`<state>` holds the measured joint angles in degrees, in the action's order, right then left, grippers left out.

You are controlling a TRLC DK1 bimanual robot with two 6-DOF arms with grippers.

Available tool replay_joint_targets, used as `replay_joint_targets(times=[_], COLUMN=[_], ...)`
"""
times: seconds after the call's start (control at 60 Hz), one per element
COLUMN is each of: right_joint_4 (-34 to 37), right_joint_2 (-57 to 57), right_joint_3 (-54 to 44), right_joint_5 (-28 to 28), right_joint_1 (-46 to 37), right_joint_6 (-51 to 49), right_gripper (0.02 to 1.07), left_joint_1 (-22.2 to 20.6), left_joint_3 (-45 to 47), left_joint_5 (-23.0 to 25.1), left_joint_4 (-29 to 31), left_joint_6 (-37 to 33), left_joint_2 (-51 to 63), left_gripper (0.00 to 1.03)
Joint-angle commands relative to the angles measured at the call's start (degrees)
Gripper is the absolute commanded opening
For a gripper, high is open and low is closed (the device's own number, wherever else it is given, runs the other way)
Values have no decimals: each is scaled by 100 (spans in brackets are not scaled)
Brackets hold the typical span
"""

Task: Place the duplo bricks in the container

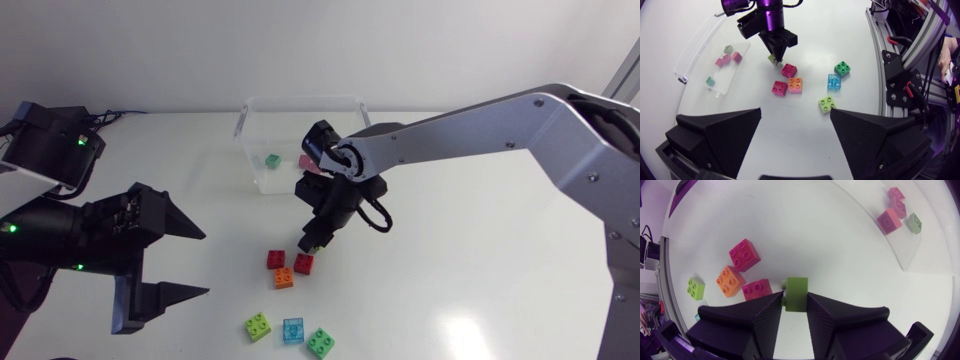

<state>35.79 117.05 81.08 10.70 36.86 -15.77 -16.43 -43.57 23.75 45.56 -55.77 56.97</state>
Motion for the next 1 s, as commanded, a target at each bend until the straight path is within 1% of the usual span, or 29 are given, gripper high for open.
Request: replay_joint_targets(times=[0.0, 0.117, 0.25, 0.35, 0.417, 0.467, 0.583, 0.683, 0.75, 0.867, 0.983], right_joint_4=[-11, 7, 121, 323, 358, 438, 587, 631, 631, 587, 499], right_joint_2=[2, -271, -948, -1616, -1914, -2134, -2380, -2451, -2468, -2433, -2292], right_joint_3=[-92, -189, -417, -453, -417, -338, -66, 145, 303, 567, 919], right_joint_5=[29, 29, 11, 11, 11, 2, 11, 11, 11, 2, 2], right_joint_1=[23, -30, -214, -443, -557, -672, -839, -935, -1006, -1120, -1208], right_joint_6=[136, 197, 188, 180, 180, 180, 188, 232, 294, 364, 478], right_gripper=[34, 34, 34, 34, 34, 34, 34, 35, 35, 35, 35], left_joint_1=[-36, -89, -203, -599, -871, -1161, -1565, -1776, -1847, -1996, -2084], left_joint_3=[165, 253, 332, 455, 543, 631, 771, 833, 842, 842, 842], left_joint_5=[42, 42, 33, 7, -98, -204, -503, -810, -907, -1118, -1197], left_joint_4=[58, 85, 85, 67, -82, -241, -680, -970, -1102, -1234, -1383], left_joint_6=[-136, -127, -101, 31, 277, 558, 1173, 1683, 1991, 2342, 2615], left_joint_2=[-72, -142, -134, 69, 218, 359, 701, 1106, 1334, 1642, 1976], left_gripper=[96, 96, 96, 96, 96, 94, 93, 93, 93, 93, 93])
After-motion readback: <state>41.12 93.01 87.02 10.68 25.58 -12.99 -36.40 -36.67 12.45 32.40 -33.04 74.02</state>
